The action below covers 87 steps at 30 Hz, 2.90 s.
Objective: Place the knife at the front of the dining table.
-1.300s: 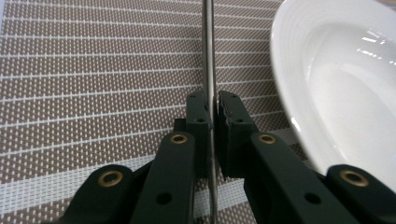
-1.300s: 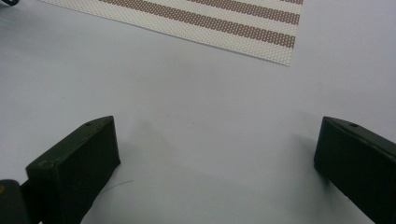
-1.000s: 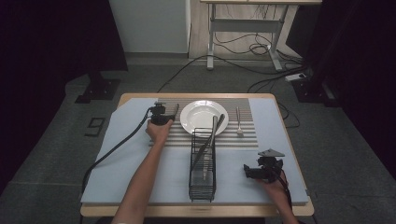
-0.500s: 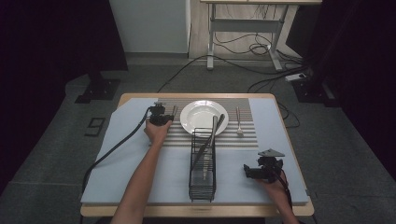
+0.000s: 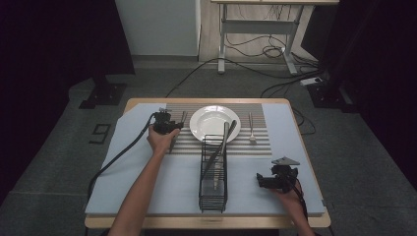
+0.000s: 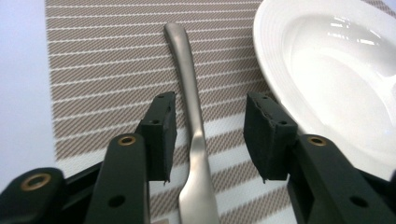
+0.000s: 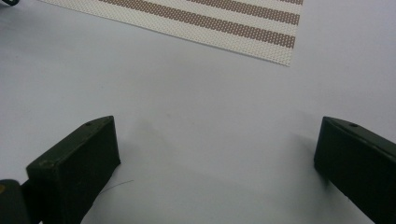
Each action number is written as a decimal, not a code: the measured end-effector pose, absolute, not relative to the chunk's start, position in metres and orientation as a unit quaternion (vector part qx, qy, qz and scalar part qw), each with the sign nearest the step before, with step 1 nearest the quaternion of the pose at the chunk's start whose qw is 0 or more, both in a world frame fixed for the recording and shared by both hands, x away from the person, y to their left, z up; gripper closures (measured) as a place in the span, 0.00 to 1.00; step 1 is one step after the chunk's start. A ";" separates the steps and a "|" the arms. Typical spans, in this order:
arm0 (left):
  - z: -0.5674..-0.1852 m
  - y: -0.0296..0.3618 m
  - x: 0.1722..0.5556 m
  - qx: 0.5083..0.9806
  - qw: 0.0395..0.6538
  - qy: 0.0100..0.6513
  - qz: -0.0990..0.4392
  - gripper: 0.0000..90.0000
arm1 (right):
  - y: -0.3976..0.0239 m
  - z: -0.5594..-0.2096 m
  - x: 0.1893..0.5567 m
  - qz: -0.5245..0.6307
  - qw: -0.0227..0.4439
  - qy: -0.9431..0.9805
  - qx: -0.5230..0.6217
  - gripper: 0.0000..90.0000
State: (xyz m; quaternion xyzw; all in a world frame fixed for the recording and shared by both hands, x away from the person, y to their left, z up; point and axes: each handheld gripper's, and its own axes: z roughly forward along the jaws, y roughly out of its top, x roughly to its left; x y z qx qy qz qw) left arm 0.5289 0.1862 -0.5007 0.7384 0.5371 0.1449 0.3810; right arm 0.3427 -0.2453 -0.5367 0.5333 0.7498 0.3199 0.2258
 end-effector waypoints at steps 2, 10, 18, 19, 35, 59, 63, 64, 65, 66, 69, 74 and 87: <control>-0.499 0.190 0.524 0.736 0.390 0.535 0.138 0.59 | -0.245 -0.537 0.343 0.320 0.226 0.750 0.533 0.00; -0.499 0.201 0.505 0.753 0.381 0.521 0.129 0.59 | -0.245 -0.537 0.343 0.319 0.226 0.750 0.533 0.00; -0.504 0.203 0.490 0.769 0.366 0.508 0.126 0.59 | -0.245 -0.537 0.343 0.319 0.225 0.750 0.534 0.00; -0.505 0.204 0.488 0.768 0.366 0.510 0.125 0.58 | -0.245 -0.537 0.343 0.319 0.225 0.750 0.534 0.00; -0.515 0.203 0.463 0.782 0.343 0.506 0.122 0.60 | -0.245 -0.537 0.343 0.319 0.225 0.750 0.534 0.00; -0.522 0.194 0.460 0.769 0.366 0.505 0.139 0.80 | -0.245 -0.537 0.343 0.319 0.226 0.750 0.534 0.00; -0.523 0.194 0.461 0.768 0.369 0.504 0.144 0.80 | -0.245 -0.537 0.343 0.319 0.226 0.750 0.534 0.00; -0.523 0.194 0.461 0.767 0.369 0.504 0.145 0.80 | -0.245 -0.537 0.343 0.319 0.226 0.750 0.534 0.00; -0.523 0.194 0.461 0.766 0.370 0.504 0.145 0.80 | -0.245 -0.537 0.343 0.319 0.226 0.750 0.534 0.00; -0.523 0.193 0.461 0.766 0.371 0.505 0.146 0.80 | -0.245 -0.537 0.343 0.319 0.226 0.750 0.534 0.00; -0.524 0.193 0.460 0.766 0.371 0.503 0.149 0.80 | -0.245 -0.537 0.343 0.319 0.226 0.750 0.534 0.00; -0.525 0.193 0.464 0.762 0.375 0.506 0.152 0.80 | -0.245 -0.537 0.343 0.319 0.226 0.750 0.534 0.00; -0.525 0.194 0.472 0.753 0.387 0.513 0.138 0.78 | -0.245 -0.537 0.343 0.319 0.226 0.750 0.534 0.00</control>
